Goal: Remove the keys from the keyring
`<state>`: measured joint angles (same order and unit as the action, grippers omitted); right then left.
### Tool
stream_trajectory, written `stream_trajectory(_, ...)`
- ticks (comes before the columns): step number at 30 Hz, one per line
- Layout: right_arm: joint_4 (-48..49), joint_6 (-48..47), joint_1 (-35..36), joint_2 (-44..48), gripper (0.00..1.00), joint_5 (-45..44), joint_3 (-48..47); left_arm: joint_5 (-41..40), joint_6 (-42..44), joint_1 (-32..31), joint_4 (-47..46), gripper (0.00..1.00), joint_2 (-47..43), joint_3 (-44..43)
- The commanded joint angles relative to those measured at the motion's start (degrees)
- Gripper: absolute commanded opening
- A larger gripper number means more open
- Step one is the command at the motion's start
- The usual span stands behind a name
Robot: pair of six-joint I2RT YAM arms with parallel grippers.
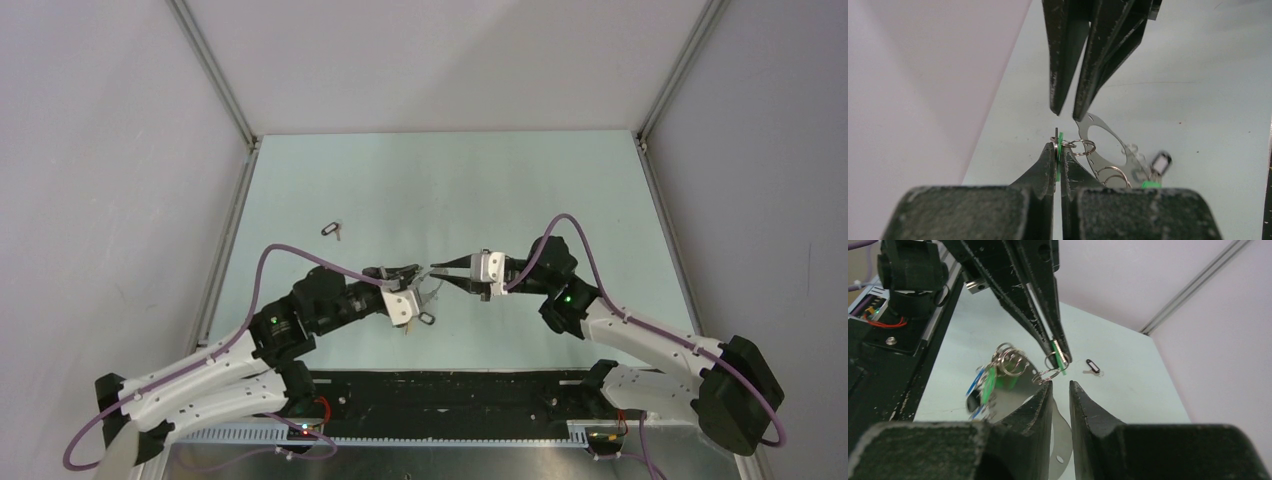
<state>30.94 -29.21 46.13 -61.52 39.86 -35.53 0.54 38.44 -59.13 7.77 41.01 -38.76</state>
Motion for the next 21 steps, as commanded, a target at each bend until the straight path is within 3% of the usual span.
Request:
stream_trajectory(1,-2.1,-0.6,0.7,-0.1,0.23,3.1,-2.3,0.9,1.6,-0.3,-4.8,0.0,-1.3,-0.2)
stream_trajectory(21,2.8,1.5,3.8,-5.1,0.23,1.9,-3.4,2.3,1.1,-0.3,-4.9,0.0,-1.9,-0.2)
